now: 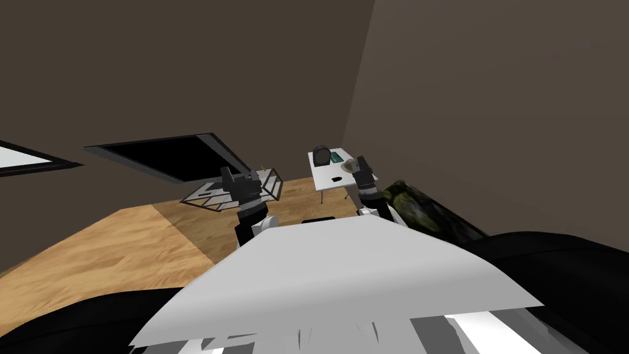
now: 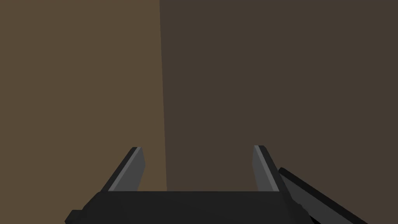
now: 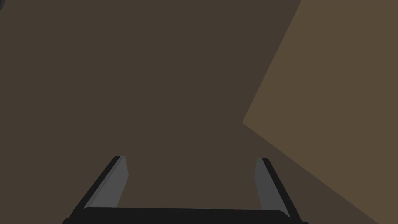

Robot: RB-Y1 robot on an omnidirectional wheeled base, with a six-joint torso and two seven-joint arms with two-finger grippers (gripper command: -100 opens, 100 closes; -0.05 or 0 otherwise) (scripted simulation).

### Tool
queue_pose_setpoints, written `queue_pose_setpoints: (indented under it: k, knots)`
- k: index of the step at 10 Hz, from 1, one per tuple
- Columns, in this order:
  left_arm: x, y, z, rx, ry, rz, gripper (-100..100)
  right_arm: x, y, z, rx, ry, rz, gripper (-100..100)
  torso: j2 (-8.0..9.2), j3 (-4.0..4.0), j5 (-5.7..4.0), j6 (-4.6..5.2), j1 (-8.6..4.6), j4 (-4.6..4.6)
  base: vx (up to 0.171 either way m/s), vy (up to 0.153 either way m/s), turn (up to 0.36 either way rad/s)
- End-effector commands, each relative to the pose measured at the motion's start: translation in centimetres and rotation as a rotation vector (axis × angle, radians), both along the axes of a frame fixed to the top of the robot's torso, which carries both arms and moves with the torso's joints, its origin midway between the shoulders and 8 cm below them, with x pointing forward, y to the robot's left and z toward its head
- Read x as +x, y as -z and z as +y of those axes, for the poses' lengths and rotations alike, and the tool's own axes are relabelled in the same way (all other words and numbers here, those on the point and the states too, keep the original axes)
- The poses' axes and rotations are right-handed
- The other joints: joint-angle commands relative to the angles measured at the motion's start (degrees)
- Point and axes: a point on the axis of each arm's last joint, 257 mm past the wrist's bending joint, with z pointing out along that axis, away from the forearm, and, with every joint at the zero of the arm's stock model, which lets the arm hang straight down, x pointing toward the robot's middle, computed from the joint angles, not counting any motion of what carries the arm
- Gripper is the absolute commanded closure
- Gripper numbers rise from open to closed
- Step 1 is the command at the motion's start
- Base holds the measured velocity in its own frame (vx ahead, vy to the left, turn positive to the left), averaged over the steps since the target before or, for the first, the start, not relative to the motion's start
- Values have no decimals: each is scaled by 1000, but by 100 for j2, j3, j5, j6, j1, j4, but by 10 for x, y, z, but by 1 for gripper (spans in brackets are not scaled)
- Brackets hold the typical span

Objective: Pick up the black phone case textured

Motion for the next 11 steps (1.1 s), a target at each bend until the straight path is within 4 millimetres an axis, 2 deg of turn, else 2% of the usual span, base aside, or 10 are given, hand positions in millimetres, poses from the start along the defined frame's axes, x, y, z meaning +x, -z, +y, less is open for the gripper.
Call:
queue_pose_setpoints:
  k: [1,2,3,4,5,6,7,9,10,11]
  knots:
    - [0,0,0,0,0,0,0,1,20,5,-53,-21,52,-100,0,0,0,0,0,0,-24,34,95]
    - [0,0,0,0,0,0,0,1,21,6,-68,-29,55,-100,-1,-1,-1,0,-2,-1,-22,31,89]
    - [0,0,0,0,0,0,0,2,39,10,-108,-43,101,-100,-3,-2,-1,0,-3,-1,-46,65,184]
    - [0,0,0,0,0,0,0,1,40,12,-124,-52,104,-100,4,2,1,-2,7,0,-29,42,118]
    - [0,0,0,0,0,0,0,1,60,15,-166,-67,153,-100,0,0,0,0,0,0,-32,46,130]
    - [0,0,0,0,0,0,0,0,61,16,-182,-76,157,-100,1,0,0,-1,1,0,-25,35,99]
    - [0,0,0,0,0,0,0,-2,82,19,-226,-91,208,-100,-1,-1,-1,0,-3,0,-28,63,173]
    - [0,0,0,0,0,0,0,-2,83,20,-243,-100,211,-100,-7,-4,-1,2,-9,-1,-1,6,16]
    - [0,0,0,0,0,0,0,-6,106,22,-297,-120,266,-100,-10,-6,-4,2,-17,-2,-12,44,125]
    - [0,0,0,0,0,0,0,-6,107,23,-307,-126,268,-100,-7,-4,-2,-1,-4,-2,-13,50,142]
